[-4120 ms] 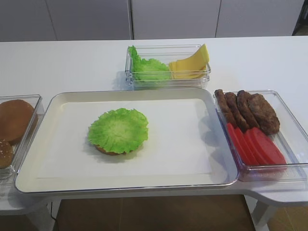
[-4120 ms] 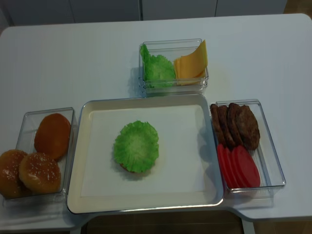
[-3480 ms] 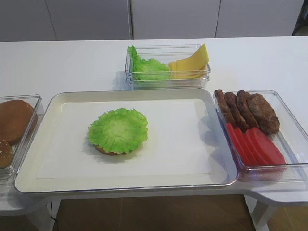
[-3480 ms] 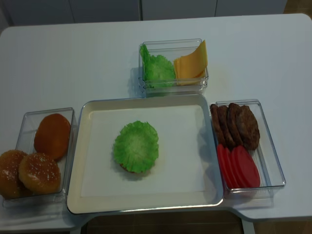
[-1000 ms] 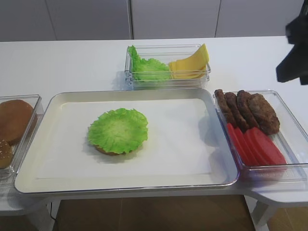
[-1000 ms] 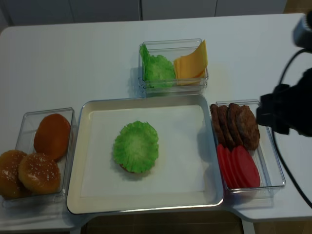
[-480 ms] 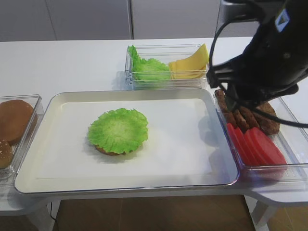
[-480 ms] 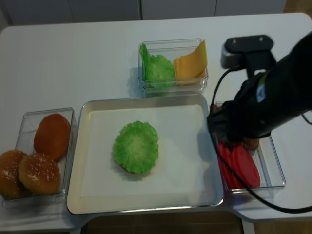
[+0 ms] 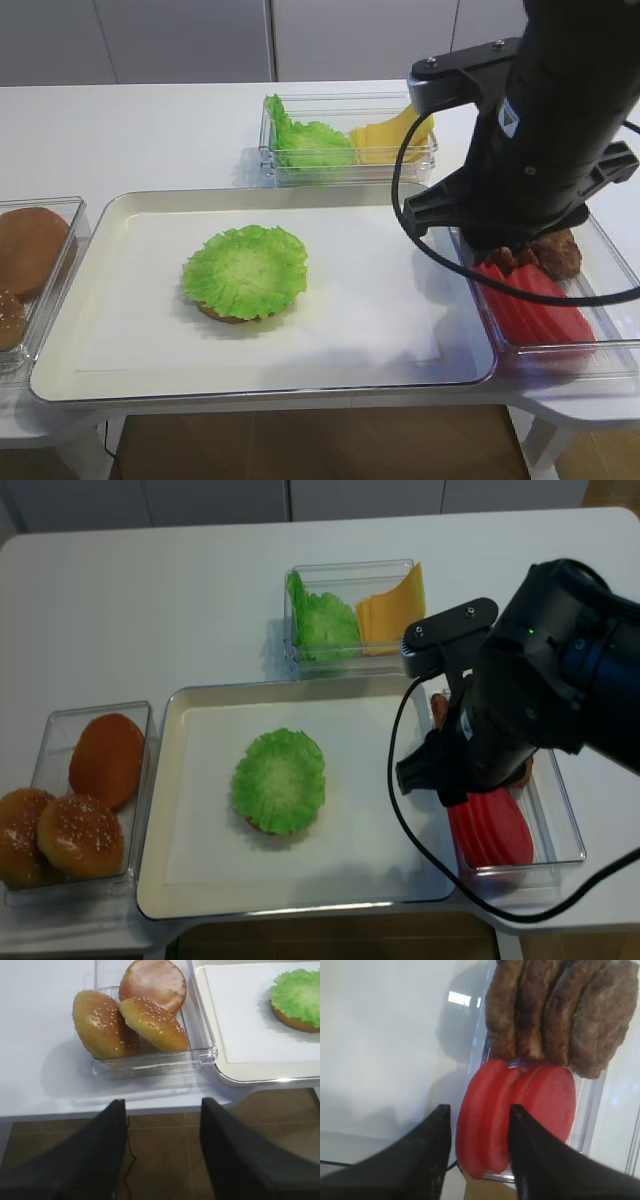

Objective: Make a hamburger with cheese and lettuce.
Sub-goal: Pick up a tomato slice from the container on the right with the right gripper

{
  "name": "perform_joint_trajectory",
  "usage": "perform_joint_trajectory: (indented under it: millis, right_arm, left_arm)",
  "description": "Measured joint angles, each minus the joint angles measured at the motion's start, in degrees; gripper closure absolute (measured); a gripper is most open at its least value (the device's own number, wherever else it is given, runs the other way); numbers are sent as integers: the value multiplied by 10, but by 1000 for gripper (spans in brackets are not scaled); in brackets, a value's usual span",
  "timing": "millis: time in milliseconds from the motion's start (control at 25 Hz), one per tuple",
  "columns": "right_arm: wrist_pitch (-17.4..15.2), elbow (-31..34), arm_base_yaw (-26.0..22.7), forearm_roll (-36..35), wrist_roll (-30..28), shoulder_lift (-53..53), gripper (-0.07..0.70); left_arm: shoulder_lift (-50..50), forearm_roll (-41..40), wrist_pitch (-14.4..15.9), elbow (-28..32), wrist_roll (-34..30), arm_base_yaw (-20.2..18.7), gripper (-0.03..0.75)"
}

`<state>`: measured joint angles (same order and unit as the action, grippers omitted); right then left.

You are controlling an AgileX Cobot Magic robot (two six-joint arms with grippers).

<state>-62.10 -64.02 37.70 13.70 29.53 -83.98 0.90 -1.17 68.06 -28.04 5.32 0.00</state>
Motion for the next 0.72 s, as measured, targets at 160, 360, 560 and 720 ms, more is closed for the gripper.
perform_joint_trajectory:
  millis: [160,360,560,720]
  right_arm:
    - [0,-1,0,0,2,-20,342]
    - [7,-1,0,-2,2,-36,342]
    - [14,-1,0,-1,2,-48,342]
    - [19,-4,0,1,2,-59,342]
  left_arm:
    - [0,0,0,0,0,0,358]
    - [0,0,0,0,0,0,358]
    - [0,1,0,0,0,-1,358]
    - [0,1,0,0,0,0,358]
